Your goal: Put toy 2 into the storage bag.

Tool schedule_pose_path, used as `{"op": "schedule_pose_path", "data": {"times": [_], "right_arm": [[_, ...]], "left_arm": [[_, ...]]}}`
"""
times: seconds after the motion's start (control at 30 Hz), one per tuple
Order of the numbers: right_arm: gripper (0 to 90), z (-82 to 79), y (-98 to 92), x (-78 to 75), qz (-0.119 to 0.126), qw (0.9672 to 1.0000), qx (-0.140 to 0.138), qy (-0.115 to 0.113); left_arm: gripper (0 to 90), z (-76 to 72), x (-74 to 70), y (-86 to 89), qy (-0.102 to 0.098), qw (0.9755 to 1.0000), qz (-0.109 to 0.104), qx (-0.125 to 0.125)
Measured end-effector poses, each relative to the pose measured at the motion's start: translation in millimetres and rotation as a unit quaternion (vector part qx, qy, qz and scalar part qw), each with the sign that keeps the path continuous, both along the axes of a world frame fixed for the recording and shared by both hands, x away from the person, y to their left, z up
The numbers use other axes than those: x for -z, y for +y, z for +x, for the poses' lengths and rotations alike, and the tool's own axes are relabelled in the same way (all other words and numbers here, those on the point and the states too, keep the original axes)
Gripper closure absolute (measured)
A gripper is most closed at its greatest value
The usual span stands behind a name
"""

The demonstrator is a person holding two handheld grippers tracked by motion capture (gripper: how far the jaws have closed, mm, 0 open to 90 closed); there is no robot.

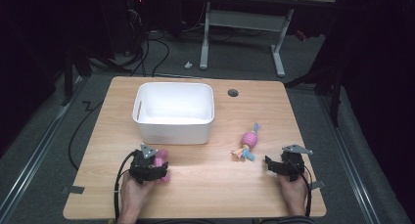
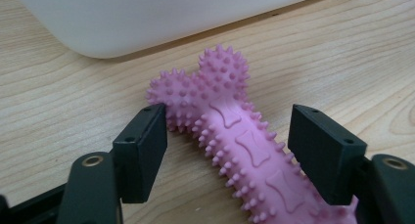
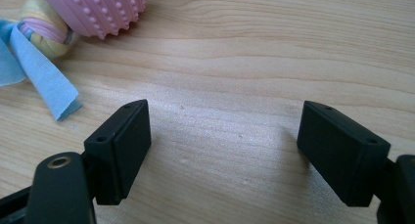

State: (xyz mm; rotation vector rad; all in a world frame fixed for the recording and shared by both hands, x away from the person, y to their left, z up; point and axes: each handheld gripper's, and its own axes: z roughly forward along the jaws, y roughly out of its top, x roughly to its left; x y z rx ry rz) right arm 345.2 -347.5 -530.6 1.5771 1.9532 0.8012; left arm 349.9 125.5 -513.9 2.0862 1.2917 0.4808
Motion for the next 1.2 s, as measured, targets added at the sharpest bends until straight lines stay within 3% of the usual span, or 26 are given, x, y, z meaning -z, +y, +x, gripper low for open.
{"op": "schedule_pose_path", "data": {"times": [0.43, 0.7, 0.73, 0.8, 0.87, 0.97, 1.2], "right_arm": [[20.4, 0.0, 0.0, 0.0, 0.000, 1.0000, 0.000, 0.000], [20.4, 0.0, 0.0, 0.0, 0.000, 1.0000, 0.000, 0.000], [20.4, 0.0, 0.0, 0.0, 0.000, 1.0000, 0.000, 0.000], [20.4, 0.1, -0.1, 0.0, 0.000, 1.0000, -0.001, 0.000], [20.4, 0.0, 0.0, 0.0, 0.000, 1.0000, 0.000, 0.000], [20.4, 0.1, -0.1, 0.0, 0.000, 1.0000, -0.001, 0.000], [20.4, 0.0, 0.0, 0.0, 0.000, 1.0000, 0.000, 0.000]], "left_arm": [[36.7, 1.6, -2.0, 0.1, 0.005, 0.9999, 0.009, -0.005], [40.7, 0.4, -2.6, 2.8, 0.007, 1.0000, 0.004, -0.006], [41.9, 0.0, -2.9, 3.4, 0.006, 1.0000, 0.002, -0.006], [58.1, -2.0, -2.7, 5.2, 0.000, 1.0000, 0.000, -0.003], [58.1, -1.2, -2.4, 8.3, 0.005, 0.9999, -0.013, -0.003], [58.1, 0.0, -3.6, 6.8, 0.008, 1.0000, -0.004, 0.002], [60.1, 0.5, -3.8, 7.6, 0.004, 0.9999, -0.006, 0.011]]}}
